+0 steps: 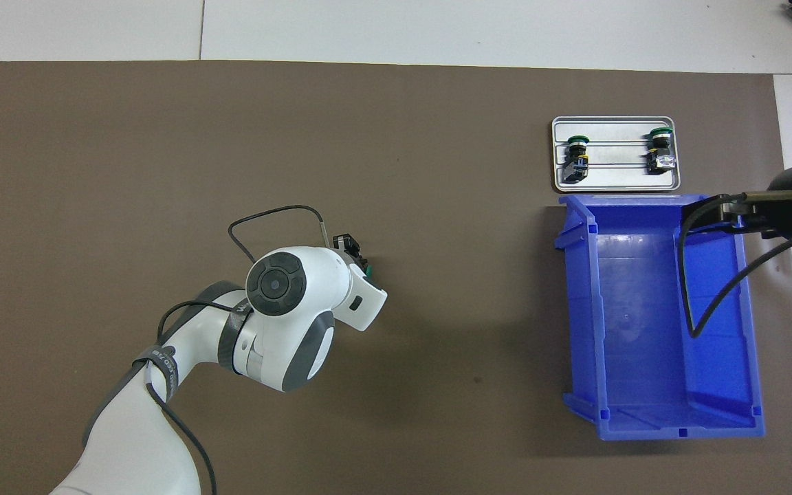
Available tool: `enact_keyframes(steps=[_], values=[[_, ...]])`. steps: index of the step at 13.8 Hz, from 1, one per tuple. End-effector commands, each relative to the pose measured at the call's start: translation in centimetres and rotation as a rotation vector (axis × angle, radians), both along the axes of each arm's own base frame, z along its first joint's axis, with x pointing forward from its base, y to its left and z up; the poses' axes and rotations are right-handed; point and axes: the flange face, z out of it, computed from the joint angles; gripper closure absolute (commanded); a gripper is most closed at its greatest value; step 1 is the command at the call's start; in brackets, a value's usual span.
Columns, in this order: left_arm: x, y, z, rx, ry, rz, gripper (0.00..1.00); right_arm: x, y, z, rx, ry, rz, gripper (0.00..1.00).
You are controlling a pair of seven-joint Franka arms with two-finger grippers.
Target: Place and press button with both arms
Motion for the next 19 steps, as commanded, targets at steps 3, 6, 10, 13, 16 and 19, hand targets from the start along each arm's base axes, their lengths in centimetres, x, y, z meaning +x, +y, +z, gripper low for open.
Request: enact_keyframes(steps=[3, 6, 10, 13, 16, 19], values=[[0.9, 1.0, -0.2, -0.014, -0.010, 0.044, 0.72, -0.7, 0.0, 0.2, 0.021, -0.009, -0.013, 0.00], [2.1, 0.4, 0.8, -0.049, -0.015, 0.087, 0.79, -0.7, 0.0, 0.2, 0.021, -0.009, -0.013, 0.00], [5.1, 0.4, 3.3, -0.186, 0.012, 0.227, 0.80, -0.7, 0.0, 0.2, 0.021, -0.009, -0.013, 0.00], [7.5, 2.0, 5.8, -0.280, 0.057, 0.321, 0.82, -0.7, 0.0, 0.1, 0.021, -0.008, -0.013, 0.00], [8.8, 3.6, 7.1, -0.381, 0.130, 0.379, 0.82, -0.7, 0.0, 0.1, 0.021, -0.008, -0.013, 0.00], [8.9, 5.4, 7.5, -0.518, 0.160, 0.352, 0.82, -0.7, 0.0, 0.1, 0.021, -0.008, -0.013, 0.00]])
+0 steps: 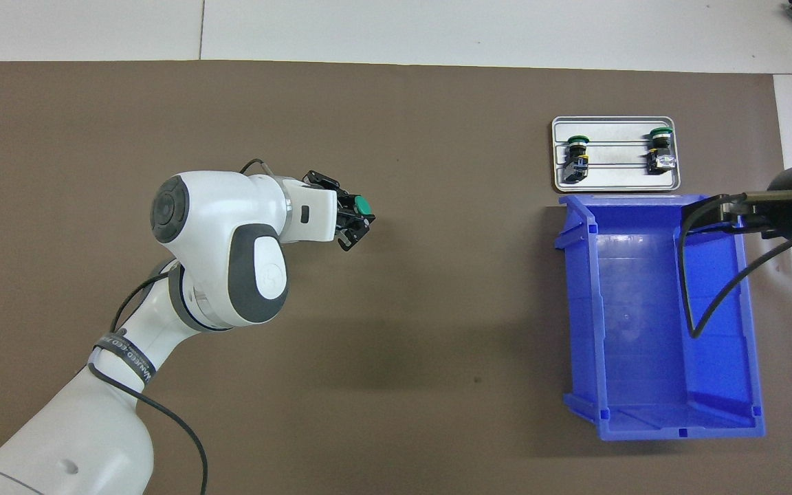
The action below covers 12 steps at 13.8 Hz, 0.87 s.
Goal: Place and press button with both arms
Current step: 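Lower the green block onto the table with the left gripper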
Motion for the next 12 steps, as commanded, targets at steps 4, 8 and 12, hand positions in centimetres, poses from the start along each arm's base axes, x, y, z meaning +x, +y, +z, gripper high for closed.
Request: enact_keyframes(steps=[4, 8, 12], values=[[-1.0, 2.8, -0.2, -0.210, -0.037, -0.046, 0.82, -0.7, 0.0, 0.1, 0.021, -0.007, -0.013, 0.00], [-3.2, 4.7, -2.1, -0.289, -0.096, -0.046, 0.82, -0.7, 0.0, 0.1, 0.021, -0.007, -0.013, 0.00], [-5.1, 5.3, -2.9, -0.367, -0.126, -0.053, 0.86, -0.7, 0.0, 0.1, 0.021, -0.007, -0.013, 0.00]])
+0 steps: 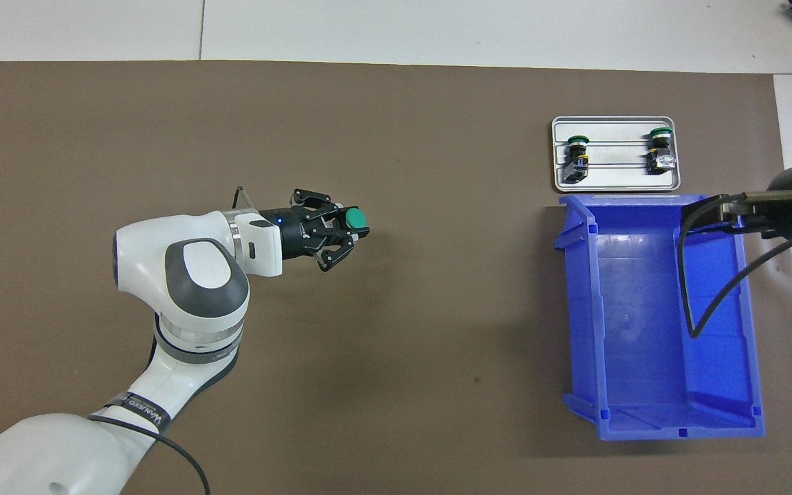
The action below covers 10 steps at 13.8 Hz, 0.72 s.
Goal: Place and press button with both arms
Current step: 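Lower the green block onto the table with the left gripper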
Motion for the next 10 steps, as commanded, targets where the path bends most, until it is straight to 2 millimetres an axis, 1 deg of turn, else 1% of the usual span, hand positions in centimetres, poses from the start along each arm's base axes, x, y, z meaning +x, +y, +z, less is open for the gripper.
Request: enact_keyframes(steps=[1, 6, 9, 10], values=[[-2.0, 1.4, 0.5, -0.066, -0.019, -0.010, 0.86, -0.7, 0.0, 0.2, 0.021, -0.009, -0.013, 0.00], [-4.7, 2.5, -0.6, -0.180, -0.050, -0.024, 0.83, -0.7, 0.0, 0.2, 0.021, -0.009, -0.013, 0.00], [-6.2, 3.2, -1.5, -0.292, -0.090, -0.021, 0.78, -0.7, 0.0, 0.1, 0.021, -0.007, -0.013, 0.00], [-6.5, 3.7, -2.0, -0.326, -0.105, -0.021, 0.77, -0.7, 0.0, 0.2, 0.021, -0.009, -0.013, 0.00]])
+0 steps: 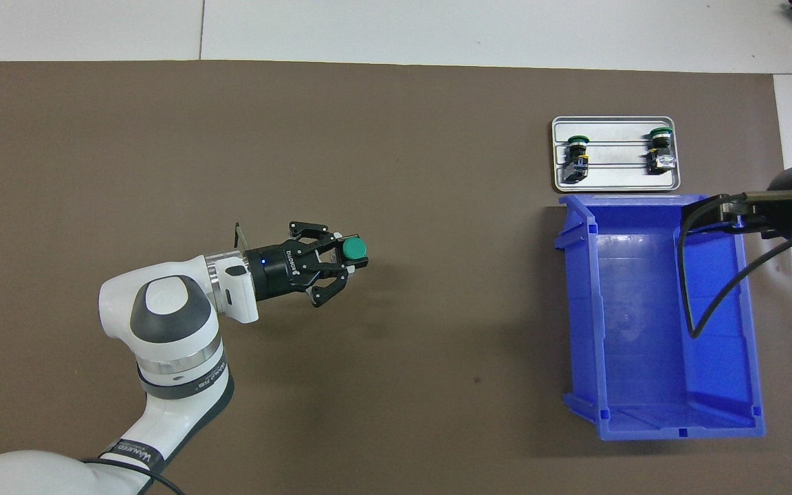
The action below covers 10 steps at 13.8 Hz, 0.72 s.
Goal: Place and press button with both arms
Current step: 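Lower the green block onto the table with the left gripper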
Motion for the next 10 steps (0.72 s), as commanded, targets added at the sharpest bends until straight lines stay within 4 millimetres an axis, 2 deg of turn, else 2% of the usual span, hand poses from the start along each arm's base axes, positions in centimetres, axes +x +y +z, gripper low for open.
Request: enact_keyframes(steps=[1, 4, 8, 10], values=[[-1.8, 2.1, -0.5, -0.087, -0.050, -0.001, 0.77, -0.7, 0.0, 0.1, 0.021, -0.007, -0.013, 0.00], [-3.1, 3.6, -2.1, -0.151, -0.081, -0.027, 0.74, -0.7, 0.0, 0.2, 0.021, -0.009, -0.013, 0.00], [-3.7, 5.6, -4.0, -0.204, -0.111, -0.029, 0.71, -0.7, 0.0, 0.2, 0.021, -0.009, -0.013, 0.00], [-3.9, 5.8, -4.5, -0.201, -0.117, -0.029, 0.70, -0.7, 0.0, 0.1, 0.021, -0.007, -0.013, 0.00]])
